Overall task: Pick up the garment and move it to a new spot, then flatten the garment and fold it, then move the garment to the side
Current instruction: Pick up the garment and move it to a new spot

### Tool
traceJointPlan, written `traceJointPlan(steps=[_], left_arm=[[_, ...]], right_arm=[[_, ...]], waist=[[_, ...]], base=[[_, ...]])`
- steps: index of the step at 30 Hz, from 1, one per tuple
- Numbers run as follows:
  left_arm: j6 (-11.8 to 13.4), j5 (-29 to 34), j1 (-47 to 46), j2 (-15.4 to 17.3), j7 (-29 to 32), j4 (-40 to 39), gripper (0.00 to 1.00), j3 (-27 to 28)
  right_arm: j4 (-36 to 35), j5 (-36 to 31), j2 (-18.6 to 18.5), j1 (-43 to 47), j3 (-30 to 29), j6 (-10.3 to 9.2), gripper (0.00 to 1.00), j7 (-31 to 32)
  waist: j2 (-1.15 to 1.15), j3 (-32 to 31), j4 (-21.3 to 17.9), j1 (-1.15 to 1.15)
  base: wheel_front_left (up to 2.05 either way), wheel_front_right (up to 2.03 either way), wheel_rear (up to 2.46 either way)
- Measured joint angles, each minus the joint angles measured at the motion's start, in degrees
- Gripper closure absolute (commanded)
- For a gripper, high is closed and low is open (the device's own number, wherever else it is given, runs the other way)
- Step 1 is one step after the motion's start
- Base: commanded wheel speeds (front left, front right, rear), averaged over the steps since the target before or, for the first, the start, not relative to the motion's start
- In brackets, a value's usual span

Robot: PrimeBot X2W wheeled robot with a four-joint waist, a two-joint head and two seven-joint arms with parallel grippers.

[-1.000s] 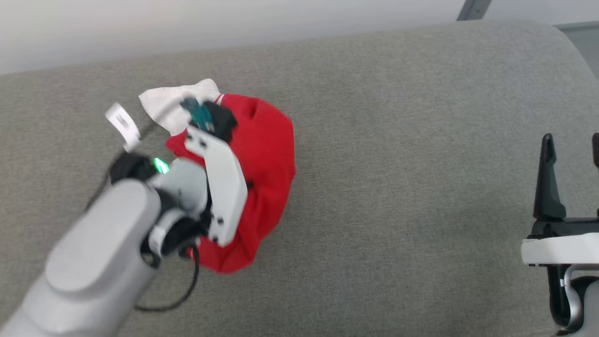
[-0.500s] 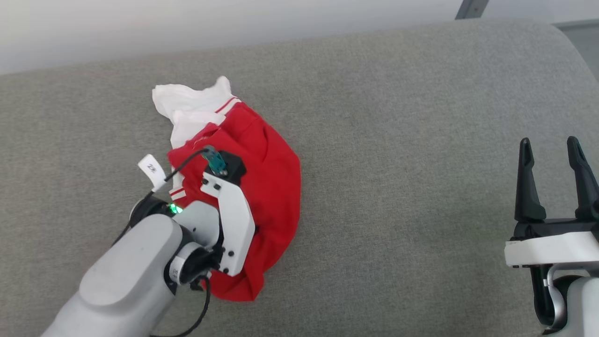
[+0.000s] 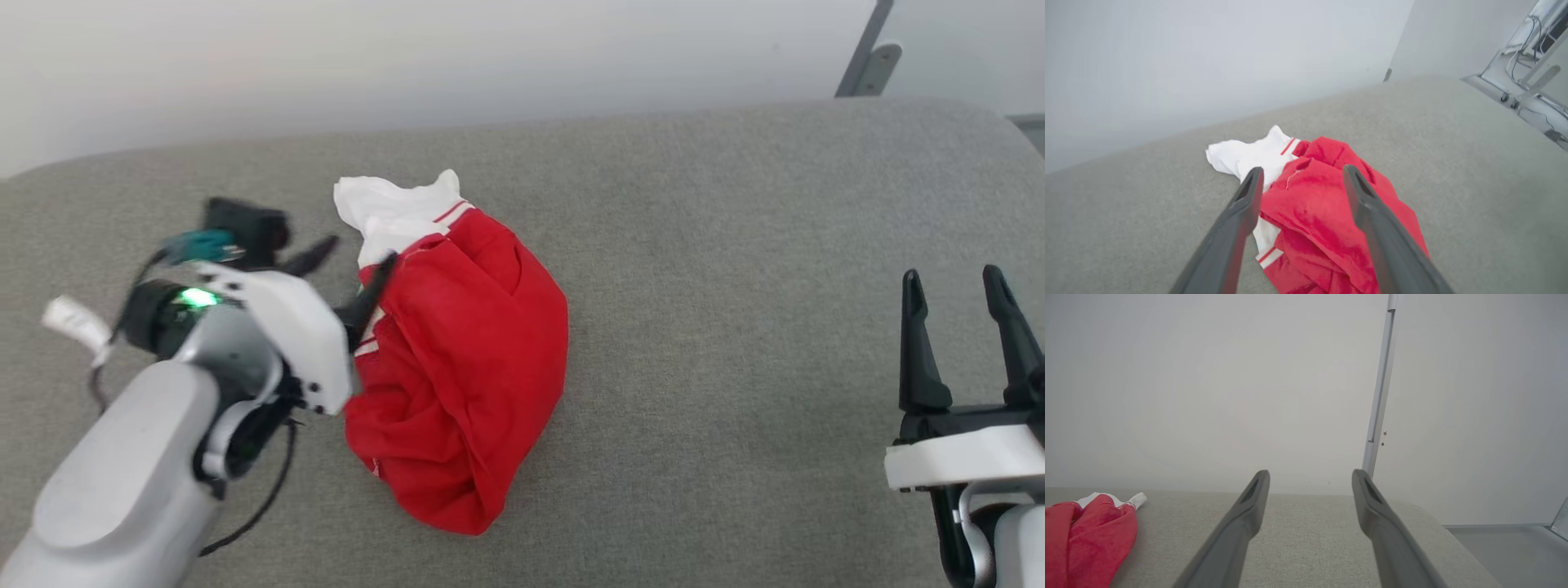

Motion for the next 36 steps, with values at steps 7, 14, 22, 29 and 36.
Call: traceJointPlan(steps=[7, 14, 22, 29, 36], left_arm=[[-0.2, 2.0, 6.4, 1.5, -18.1, 1.0, 0.00, 5.0], [-0.6, 2.0, 14.5, 2.6, -32.2, 3.8, 0.00, 9.8], [-2.1, 3.4, 22.5, 2.5, -34.6, 3.5, 0.00, 16.3], [-4.0, 7.8, 28.7, -1.6, -34.7, 0.7, 0.00, 24.2], [-7.3, 12.5, 32.4, -7.0, -34.7, 0.6, 0.00, 30.4]], right_arm=[[2.0, 0.5, -1.0, 1.8, 0.3, 0.00, 0.00, -0.8], [3.7, 0.9, -2.2, 3.4, 0.9, 0.00, 0.00, -1.6], [4.5, 0.8, -2.7, 5.3, 0.2, 0.00, 0.00, -2.0], [4.6, 0.4, -2.4, 6.2, -0.5, 0.00, 0.00, -2.1], [4.9, 0.0, -1.8, 7.0, -1.2, 0.00, 0.00, -2.3]], waist=[[0.00, -2.3, 1.5, 0.00], [0.00, -4.8, 2.6, 0.00], [0.00, -6.4, 3.9, 0.00], [0.00, -7.1, 5.1, 0.00], [0.00, -7.6, 6.5, 0.00]], base=[[0.00, 0.00, 0.00], [0.00, 0.00, 0.00], [0.00, 0.00, 0.00], [0.00, 0.00, 0.00], [0.00, 0.00, 0.00]])
